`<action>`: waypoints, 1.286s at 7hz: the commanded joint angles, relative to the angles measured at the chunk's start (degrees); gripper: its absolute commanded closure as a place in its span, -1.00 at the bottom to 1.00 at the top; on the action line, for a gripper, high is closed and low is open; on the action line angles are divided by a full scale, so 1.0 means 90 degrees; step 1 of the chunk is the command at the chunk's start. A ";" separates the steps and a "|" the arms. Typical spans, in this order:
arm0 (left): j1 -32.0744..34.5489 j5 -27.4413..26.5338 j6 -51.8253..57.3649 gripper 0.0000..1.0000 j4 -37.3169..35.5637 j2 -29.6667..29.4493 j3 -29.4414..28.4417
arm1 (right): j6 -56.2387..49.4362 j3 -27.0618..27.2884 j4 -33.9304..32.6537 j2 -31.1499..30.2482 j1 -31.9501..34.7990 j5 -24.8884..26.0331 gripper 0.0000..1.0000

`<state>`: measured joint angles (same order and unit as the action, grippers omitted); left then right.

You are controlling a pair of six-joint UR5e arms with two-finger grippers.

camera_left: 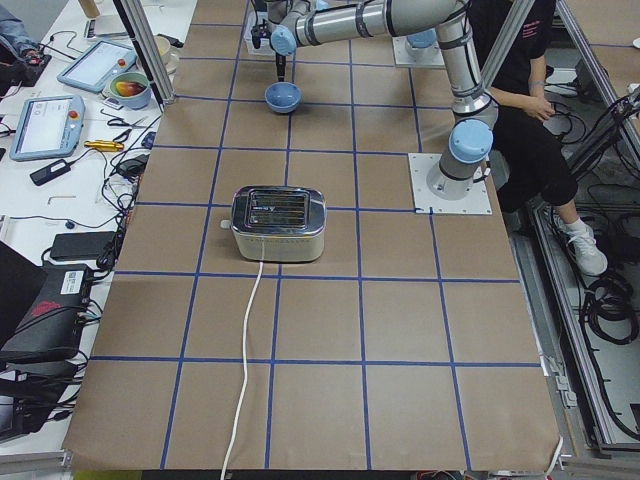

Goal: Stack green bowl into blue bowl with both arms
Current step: 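Set blue bowl down with left gripper while right carries green bowl over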

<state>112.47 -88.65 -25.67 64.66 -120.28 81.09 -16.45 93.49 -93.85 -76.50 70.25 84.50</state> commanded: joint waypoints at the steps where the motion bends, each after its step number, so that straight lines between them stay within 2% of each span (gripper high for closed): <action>1: -0.0919 0.0191 0.1465 -0.96 0.1247 0.0909 -0.0143 | 0.0128 -0.0124 -0.0030 -0.0016 0.0463 -0.0189 1.00; 2: -0.1456 0.0172 0.2016 -0.97 0.1582 0.1368 -0.0143 | 0.0883 -0.0124 -0.0244 -0.0006 0.0940 -0.0238 1.00; 4: -0.2734 0.0181 0.3293 -0.93 0.2996 0.2121 -0.0036 | 0.2620 -0.0105 -0.0955 0.0197 0.2208 -0.0404 1.00; 5: -0.3069 0.0124 0.3514 -0.93 0.2992 0.2415 -0.0094 | 0.3228 -0.0085 -0.1326 0.0411 0.2756 -0.0404 1.00; 7: -0.2947 -0.0430 0.2983 -0.93 0.3001 0.3088 -0.0036 | 0.4032 -0.0105 -0.1797 0.0744 0.3384 -0.0559 1.00; 9: -0.2413 -0.0463 0.2930 -0.93 0.2895 0.3276 0.0478 | 0.4141 -0.0085 -0.2206 0.1066 0.3483 -0.1028 1.00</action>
<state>87.67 -92.20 1.26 91.38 -92.05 82.45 19.60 92.59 -111.15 -68.67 100.65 77.39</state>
